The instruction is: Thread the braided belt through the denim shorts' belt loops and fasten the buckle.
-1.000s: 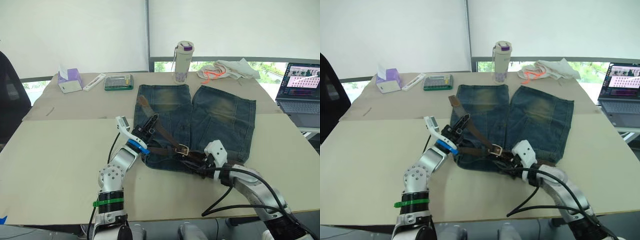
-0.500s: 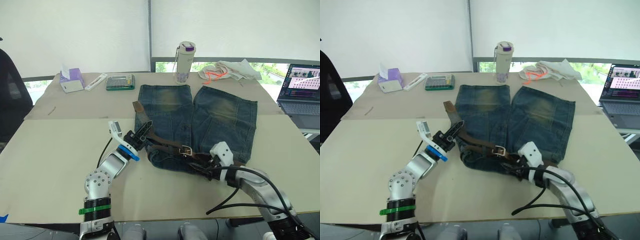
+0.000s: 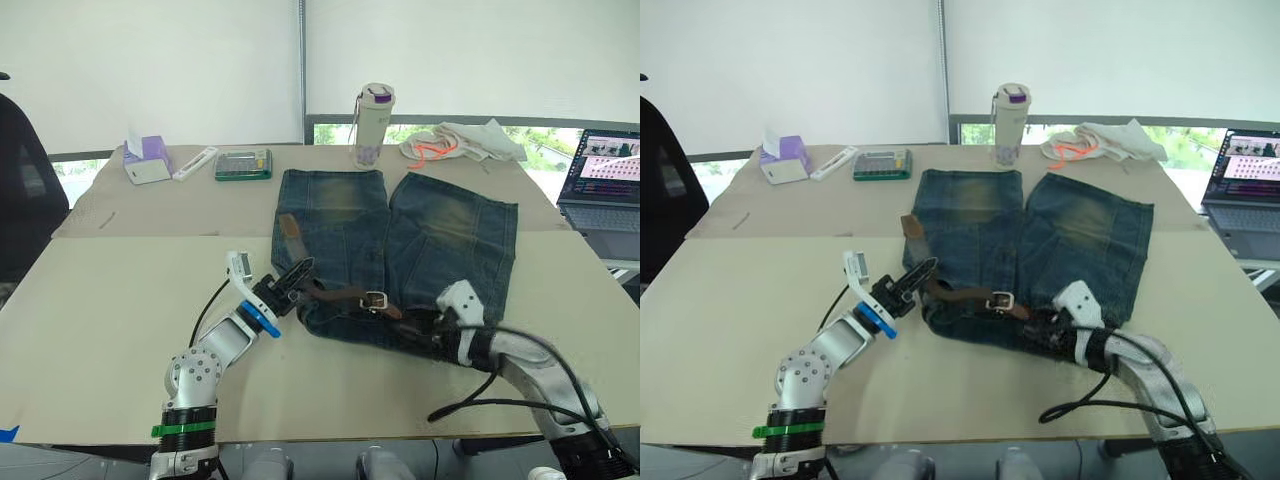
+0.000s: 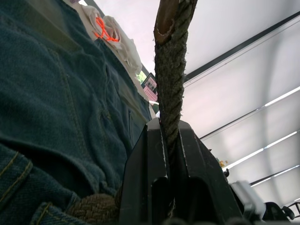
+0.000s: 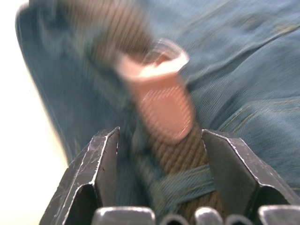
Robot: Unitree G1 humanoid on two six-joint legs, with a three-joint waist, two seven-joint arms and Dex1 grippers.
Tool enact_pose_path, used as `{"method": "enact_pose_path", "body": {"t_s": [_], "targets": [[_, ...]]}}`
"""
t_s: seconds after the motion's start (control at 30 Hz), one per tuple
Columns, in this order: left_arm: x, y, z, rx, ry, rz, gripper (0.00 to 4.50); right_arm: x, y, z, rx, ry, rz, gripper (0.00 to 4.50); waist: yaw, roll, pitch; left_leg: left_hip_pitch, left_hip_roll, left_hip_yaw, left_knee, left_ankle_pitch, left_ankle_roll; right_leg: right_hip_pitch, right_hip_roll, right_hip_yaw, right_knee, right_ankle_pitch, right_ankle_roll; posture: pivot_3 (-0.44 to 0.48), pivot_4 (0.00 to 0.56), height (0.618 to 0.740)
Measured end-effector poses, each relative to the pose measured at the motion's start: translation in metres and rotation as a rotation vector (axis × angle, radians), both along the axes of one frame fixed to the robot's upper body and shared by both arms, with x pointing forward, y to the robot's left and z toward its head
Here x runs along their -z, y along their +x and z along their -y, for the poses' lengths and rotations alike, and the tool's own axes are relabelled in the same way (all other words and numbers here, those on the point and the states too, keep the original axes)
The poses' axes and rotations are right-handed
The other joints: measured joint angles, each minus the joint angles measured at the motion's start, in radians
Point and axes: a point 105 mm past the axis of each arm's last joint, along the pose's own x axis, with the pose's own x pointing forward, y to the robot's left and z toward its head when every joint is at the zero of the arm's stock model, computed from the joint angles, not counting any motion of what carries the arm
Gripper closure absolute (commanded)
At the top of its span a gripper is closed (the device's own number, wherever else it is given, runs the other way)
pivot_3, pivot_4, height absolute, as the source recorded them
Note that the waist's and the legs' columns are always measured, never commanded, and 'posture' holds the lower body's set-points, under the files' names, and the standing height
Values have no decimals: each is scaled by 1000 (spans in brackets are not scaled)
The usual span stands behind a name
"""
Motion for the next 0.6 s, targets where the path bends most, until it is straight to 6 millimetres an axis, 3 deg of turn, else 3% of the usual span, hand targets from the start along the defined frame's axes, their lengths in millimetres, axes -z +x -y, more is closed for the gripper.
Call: {"method": "enact_pose_path", "body": {"t_s": [0.17, 0.3, 0.6], "targets": [[-3, -1, 0, 3, 17, 13, 4500, -42, 14, -6, -10, 144, 108, 3302, -6, 0, 0, 0, 0, 0, -1, 0, 0, 0, 0, 0, 0, 0, 0, 0, 150, 740], [-7, 1, 0, -1, 38, 6, 4500, -28, 7, -20, -120, 96, 82, 4466, -4, 0, 0, 0, 0, 0, 0, 0, 0, 0, 0, -1, 0, 0, 0, 0, 150, 740], [-24, 2, 7, -12, 38, 23, 4500, -5, 16, -17, -158, 24, 58, 4466, -8, 1, 0, 0, 0, 0, 0, 0, 0, -1, 0, -1, 1, 0, 0, 0, 150, 740]]}}
